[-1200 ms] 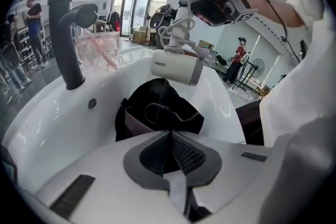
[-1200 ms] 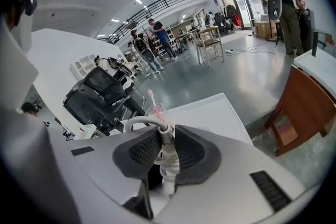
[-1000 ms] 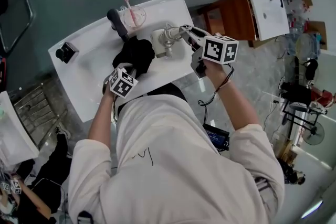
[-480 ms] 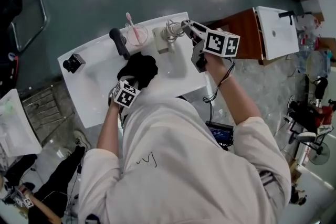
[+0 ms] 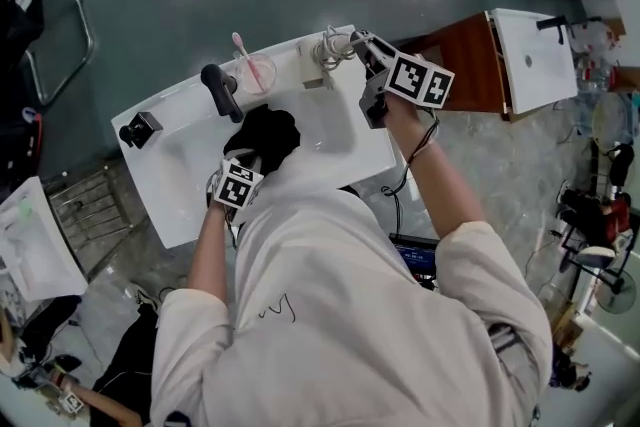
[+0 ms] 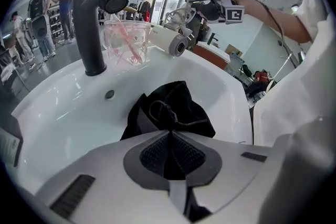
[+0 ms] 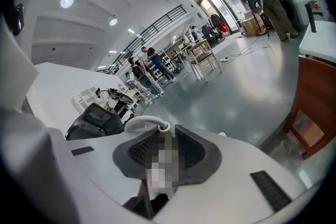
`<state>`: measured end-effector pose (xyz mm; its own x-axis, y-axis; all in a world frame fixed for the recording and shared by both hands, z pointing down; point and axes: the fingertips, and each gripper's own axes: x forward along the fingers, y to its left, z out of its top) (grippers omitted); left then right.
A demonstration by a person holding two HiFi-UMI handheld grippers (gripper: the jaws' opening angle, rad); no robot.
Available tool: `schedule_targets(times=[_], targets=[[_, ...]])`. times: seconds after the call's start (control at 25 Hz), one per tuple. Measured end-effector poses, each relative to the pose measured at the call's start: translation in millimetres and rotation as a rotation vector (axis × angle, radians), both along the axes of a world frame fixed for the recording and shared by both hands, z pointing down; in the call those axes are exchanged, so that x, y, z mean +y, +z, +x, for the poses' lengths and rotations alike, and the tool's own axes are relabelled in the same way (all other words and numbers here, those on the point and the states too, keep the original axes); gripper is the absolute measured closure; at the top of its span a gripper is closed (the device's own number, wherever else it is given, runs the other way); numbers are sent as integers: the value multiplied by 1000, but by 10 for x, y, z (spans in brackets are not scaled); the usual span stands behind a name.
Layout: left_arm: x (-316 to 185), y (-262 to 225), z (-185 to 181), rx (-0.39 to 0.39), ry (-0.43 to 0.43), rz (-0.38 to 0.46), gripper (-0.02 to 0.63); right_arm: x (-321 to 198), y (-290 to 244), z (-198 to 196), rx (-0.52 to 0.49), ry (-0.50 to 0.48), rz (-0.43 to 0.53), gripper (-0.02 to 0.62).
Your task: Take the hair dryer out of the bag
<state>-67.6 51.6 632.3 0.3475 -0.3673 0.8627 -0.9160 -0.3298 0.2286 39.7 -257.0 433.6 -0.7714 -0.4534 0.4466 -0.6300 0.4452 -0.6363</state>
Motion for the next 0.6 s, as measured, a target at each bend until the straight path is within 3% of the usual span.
schedule_targets(times=[0.32, 0.6], targets=[[-57, -14, 4, -7, 7, 7, 581, -98, 202, 379, -76, 151, -21, 525], [13, 73, 33, -18, 21, -48, 581, -87, 301, 585, -94, 236, -6, 528]])
